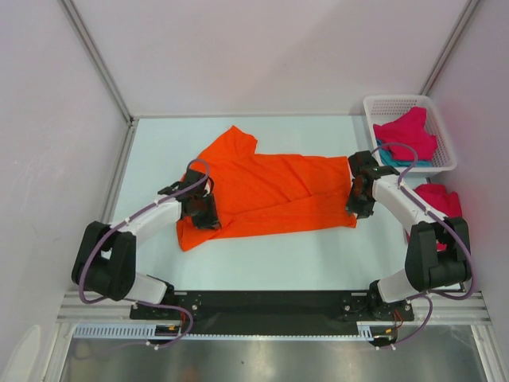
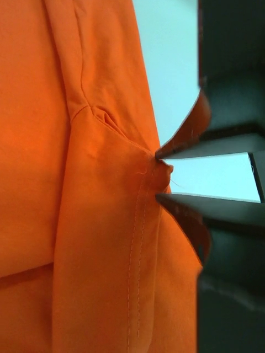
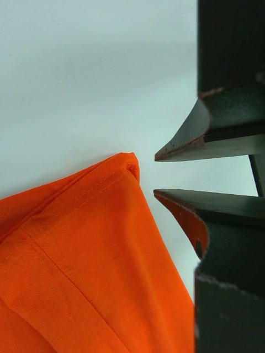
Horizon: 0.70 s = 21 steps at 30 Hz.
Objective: Fold and stack the t-shirts
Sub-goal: Fold the flattened tshirt in 1/3 of the way
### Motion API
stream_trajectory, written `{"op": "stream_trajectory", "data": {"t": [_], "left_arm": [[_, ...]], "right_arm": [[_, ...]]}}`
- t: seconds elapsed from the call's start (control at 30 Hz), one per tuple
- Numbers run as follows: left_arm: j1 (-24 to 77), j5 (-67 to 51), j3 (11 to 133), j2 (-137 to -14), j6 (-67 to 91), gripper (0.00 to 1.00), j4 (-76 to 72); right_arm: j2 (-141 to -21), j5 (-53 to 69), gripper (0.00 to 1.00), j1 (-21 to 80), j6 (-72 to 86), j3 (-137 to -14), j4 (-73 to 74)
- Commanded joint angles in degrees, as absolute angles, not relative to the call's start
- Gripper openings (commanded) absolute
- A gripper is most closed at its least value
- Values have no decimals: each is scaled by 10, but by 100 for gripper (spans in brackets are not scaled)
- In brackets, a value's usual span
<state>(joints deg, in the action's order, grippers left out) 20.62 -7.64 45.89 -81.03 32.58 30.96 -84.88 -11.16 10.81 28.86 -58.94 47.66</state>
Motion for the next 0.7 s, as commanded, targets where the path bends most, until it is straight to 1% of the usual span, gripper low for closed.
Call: {"op": "stream_trajectory", "data": {"t": [0.0,0.03,0.07,0.13,0.17,0.2,0.27,0.43,0.5,0.67], "left_arm": [[214,-64,482,-824,316,25,307],[214,-64,482,-826,317,22,307],[215,-65,483,-828,317,16,305],[216,-65,489,-831,316,11,307],[216,-64,491,-831,316,5,308],[216,-59,500,-830,315,3,309],[216,-48,518,-832,309,0,329],[216,-1,633,-859,287,0,380],[215,-1,684,-884,282,0,399],[216,-1,751,-946,272,1,419]], "right_arm": [[-831,-120,32,110,288,-592,474],[-830,-120,32,111,288,-592,474],[-829,-120,32,111,287,-592,474],[-827,-121,32,111,287,-591,474],[-827,-121,32,111,287,-591,473],[-827,-121,32,111,287,-591,473],[-826,-121,32,111,286,-591,474],[-824,-120,32,111,286,-592,475],[-819,-120,31,111,285,-594,477],[-810,-125,31,107,279,-596,485]]}}
